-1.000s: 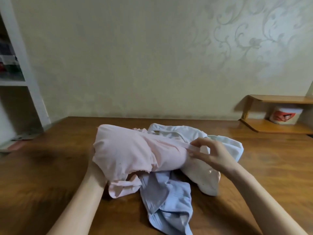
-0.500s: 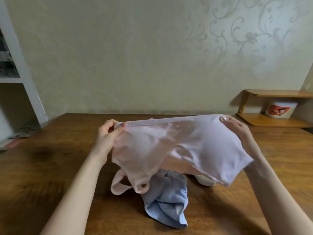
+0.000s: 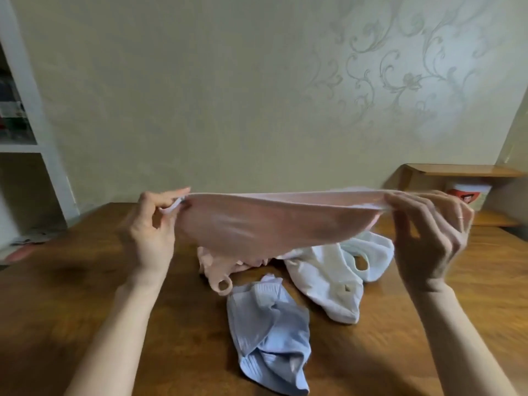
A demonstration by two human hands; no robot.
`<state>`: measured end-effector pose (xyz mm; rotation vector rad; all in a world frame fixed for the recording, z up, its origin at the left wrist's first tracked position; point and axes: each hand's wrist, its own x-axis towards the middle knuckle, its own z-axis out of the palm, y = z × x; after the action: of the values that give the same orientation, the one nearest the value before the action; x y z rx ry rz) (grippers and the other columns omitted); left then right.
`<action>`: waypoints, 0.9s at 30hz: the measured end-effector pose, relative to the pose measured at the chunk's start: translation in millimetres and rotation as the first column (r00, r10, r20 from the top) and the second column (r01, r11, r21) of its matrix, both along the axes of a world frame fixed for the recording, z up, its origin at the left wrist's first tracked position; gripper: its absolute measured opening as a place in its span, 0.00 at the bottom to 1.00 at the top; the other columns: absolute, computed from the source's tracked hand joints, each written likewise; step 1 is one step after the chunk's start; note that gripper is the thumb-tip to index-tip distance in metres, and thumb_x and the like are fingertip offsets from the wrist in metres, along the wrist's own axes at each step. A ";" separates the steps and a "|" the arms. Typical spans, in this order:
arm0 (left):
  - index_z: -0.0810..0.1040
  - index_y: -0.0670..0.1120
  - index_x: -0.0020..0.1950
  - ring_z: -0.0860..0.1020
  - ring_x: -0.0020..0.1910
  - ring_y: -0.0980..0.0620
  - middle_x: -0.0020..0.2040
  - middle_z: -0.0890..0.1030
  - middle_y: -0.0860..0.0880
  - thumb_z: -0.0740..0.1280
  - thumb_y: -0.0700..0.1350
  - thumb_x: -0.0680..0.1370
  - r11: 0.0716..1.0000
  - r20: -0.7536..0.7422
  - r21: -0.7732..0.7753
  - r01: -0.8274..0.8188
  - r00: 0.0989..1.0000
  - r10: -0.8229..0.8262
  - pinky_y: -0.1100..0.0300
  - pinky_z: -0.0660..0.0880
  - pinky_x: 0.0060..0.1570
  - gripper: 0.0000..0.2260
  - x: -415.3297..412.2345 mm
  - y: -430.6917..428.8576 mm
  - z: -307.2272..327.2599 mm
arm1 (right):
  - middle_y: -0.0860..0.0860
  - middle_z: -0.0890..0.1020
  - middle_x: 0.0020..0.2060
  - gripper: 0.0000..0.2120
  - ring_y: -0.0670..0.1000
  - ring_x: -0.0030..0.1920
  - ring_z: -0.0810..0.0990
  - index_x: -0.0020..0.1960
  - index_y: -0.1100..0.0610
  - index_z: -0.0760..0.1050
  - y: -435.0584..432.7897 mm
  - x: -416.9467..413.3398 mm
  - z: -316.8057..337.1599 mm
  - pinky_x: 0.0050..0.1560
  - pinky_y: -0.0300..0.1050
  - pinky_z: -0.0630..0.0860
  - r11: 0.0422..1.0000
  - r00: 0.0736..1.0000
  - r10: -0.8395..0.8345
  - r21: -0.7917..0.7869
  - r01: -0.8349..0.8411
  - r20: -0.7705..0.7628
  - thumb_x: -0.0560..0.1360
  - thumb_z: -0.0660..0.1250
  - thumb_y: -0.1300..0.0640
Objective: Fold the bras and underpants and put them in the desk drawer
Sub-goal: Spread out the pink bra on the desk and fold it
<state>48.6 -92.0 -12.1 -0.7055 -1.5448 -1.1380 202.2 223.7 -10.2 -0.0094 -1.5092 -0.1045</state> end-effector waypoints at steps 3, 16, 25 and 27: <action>0.74 0.41 0.42 0.80 0.49 0.57 0.42 0.83 0.44 0.72 0.32 0.70 0.943 -0.179 -0.279 -0.182 0.975 0.135 0.68 0.72 0.54 0.08 12.7 -17.4 5.6 | 0.54 0.85 0.42 0.03 0.54 0.40 0.82 0.45 0.62 0.82 7.2 12.0 -5.5 0.44 0.47 0.77 0.999 0.961 0.045 -0.021 -0.041 0.271 0.73 0.71 0.67; 0.74 0.52 0.49 0.80 0.39 0.59 0.44 0.78 0.51 0.63 0.36 0.77 0.983 0.343 0.095 0.157 0.922 -0.180 0.63 0.79 0.34 0.10 24.2 -9.9 51.3 | 0.42 0.79 0.37 0.08 0.45 0.37 0.76 0.40 0.43 0.80 -33.4 44.3 40.1 0.37 0.34 0.70 0.832 0.563 0.527 -0.522 -0.188 0.637 0.71 0.73 0.55; 0.75 0.40 0.61 0.74 0.61 0.54 0.59 0.77 0.46 0.62 0.32 0.72 0.771 0.152 -0.445 0.455 0.887 -0.435 0.67 0.67 0.63 0.18 86.0 87.4 106.1 | 0.50 0.80 0.26 0.05 0.48 0.25 0.79 0.40 0.60 0.78 -126.2 -11.0 73.5 0.25 0.40 0.73 0.335 0.314 0.919 -0.891 -0.307 0.238 0.74 0.67 0.61; 0.67 0.41 0.67 0.68 0.67 0.52 0.66 0.70 0.47 0.68 0.40 0.73 0.885 0.170 -0.219 0.411 0.909 -0.380 0.66 0.61 0.67 0.23 88.4 70.9 75.6 | 0.54 0.82 0.27 0.08 0.52 0.28 0.82 0.43 0.63 0.78 -120.2 -13.3 78.0 0.28 0.44 0.77 0.064 0.342 0.938 -0.945 -0.321 -0.053 0.77 0.62 0.62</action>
<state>137.0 -21.1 63.5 -1.1850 -1.7149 -1.3158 188.9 103.5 67.8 -0.0413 -1.8876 1.7416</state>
